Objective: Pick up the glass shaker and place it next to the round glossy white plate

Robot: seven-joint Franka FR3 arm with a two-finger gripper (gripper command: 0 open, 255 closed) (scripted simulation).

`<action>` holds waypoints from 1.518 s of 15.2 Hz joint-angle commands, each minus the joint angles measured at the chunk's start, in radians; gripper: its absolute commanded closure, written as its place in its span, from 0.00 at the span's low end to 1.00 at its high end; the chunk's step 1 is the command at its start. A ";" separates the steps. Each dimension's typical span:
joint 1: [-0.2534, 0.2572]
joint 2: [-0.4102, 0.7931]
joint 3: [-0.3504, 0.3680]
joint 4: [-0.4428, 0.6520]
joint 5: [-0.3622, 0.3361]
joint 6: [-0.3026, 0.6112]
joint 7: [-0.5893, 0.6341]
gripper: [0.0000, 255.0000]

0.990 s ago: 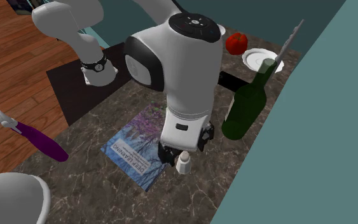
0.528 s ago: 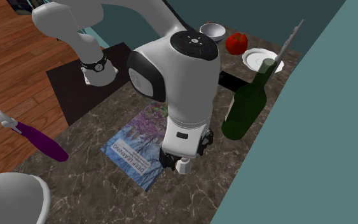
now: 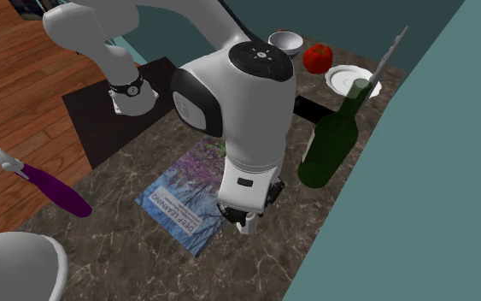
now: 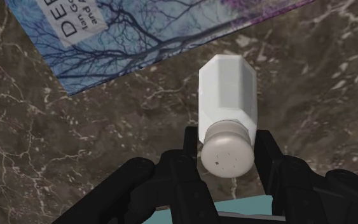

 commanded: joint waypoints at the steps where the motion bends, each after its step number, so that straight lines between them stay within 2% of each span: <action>1: 0.000 0.000 0.000 0.000 0.000 0.000 0.000 1.00; 6: 0.000 0.000 0.000 0.000 0.000 0.000 0.000 1.00; 23: -0.003 -0.083 0.011 0.108 0.027 -0.189 -0.034 1.00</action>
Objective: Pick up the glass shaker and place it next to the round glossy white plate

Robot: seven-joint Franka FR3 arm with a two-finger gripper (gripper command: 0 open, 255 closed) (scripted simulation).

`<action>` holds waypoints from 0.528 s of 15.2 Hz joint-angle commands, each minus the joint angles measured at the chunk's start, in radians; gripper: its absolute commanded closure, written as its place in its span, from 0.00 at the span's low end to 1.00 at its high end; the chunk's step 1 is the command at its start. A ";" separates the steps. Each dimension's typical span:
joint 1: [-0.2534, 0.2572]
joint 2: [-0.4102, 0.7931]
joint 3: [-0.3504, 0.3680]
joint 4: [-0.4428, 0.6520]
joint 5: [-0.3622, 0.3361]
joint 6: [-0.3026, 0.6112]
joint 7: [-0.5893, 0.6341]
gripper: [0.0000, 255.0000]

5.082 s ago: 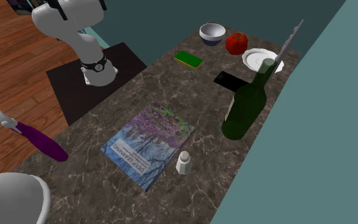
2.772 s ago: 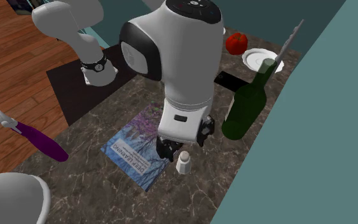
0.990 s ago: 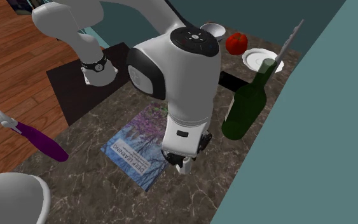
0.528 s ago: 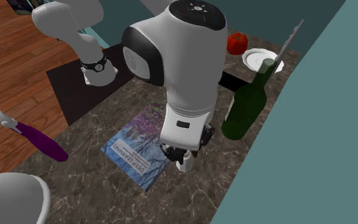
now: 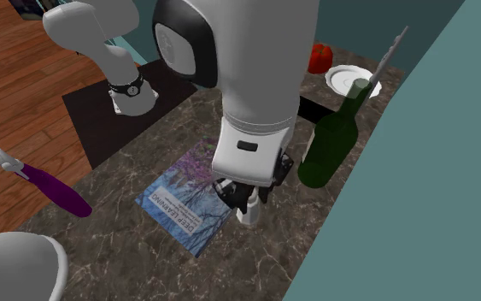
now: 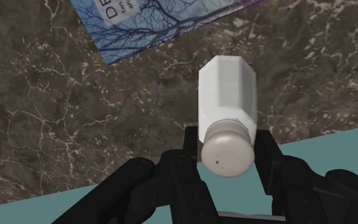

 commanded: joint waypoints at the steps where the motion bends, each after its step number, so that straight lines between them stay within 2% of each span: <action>1: -0.001 -0.010 0.001 0.014 0.003 -0.023 -0.005 1.00; 8: 0.000 -0.026 0.004 0.083 0.011 -0.109 -0.017 1.00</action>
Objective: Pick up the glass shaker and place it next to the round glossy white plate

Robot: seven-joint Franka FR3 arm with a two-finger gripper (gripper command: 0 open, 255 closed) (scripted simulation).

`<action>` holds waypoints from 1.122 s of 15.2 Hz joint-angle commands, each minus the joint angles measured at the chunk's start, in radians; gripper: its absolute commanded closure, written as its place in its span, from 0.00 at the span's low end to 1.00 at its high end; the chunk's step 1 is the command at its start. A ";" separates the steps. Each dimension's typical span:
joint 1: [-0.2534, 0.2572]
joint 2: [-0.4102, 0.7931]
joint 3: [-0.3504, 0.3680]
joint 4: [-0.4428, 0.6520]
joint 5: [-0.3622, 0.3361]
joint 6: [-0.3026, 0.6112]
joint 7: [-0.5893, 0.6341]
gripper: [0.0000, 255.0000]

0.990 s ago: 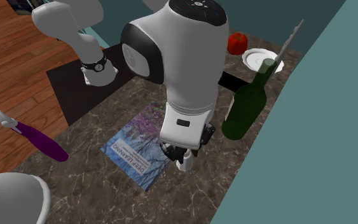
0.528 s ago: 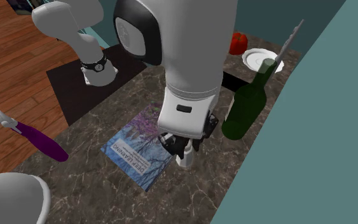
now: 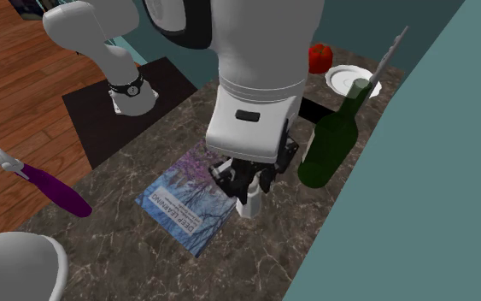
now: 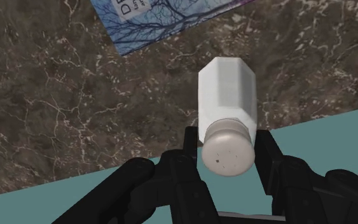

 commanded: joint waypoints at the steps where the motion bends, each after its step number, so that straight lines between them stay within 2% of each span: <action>1: 0.000 0.000 0.000 0.027 0.002 -0.026 -0.005 1.00; 10: 0.003 -0.003 0.002 0.131 0.007 -0.133 -0.019 1.00; 17: 0.080 -0.150 0.046 -0.076 -0.005 -0.091 0.118 1.00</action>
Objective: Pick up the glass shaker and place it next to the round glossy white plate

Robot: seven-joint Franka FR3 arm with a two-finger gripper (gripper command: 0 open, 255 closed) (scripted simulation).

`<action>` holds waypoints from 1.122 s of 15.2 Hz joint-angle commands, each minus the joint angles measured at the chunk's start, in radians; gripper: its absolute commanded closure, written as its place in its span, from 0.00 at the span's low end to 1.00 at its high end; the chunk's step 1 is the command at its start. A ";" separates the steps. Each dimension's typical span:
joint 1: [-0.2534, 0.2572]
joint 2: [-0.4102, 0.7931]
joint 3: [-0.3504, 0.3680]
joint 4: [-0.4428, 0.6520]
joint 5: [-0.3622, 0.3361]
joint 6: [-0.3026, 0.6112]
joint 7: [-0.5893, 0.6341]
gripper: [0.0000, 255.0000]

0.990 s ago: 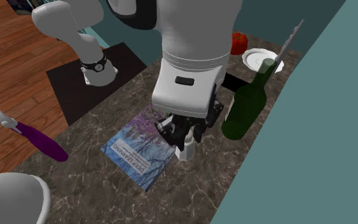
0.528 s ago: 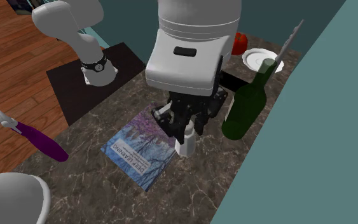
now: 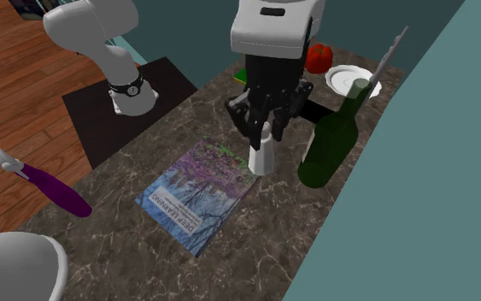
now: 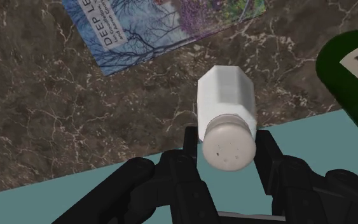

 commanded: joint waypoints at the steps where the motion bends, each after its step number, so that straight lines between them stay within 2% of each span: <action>1: 0.025 -0.031 0.015 -0.036 -0.004 -0.001 0.043 1.00; 9: 0.116 -0.131 0.084 -0.163 -0.012 0.003 0.211 1.00; 17: 0.211 -0.171 0.165 -0.208 -0.020 -0.021 0.389 1.00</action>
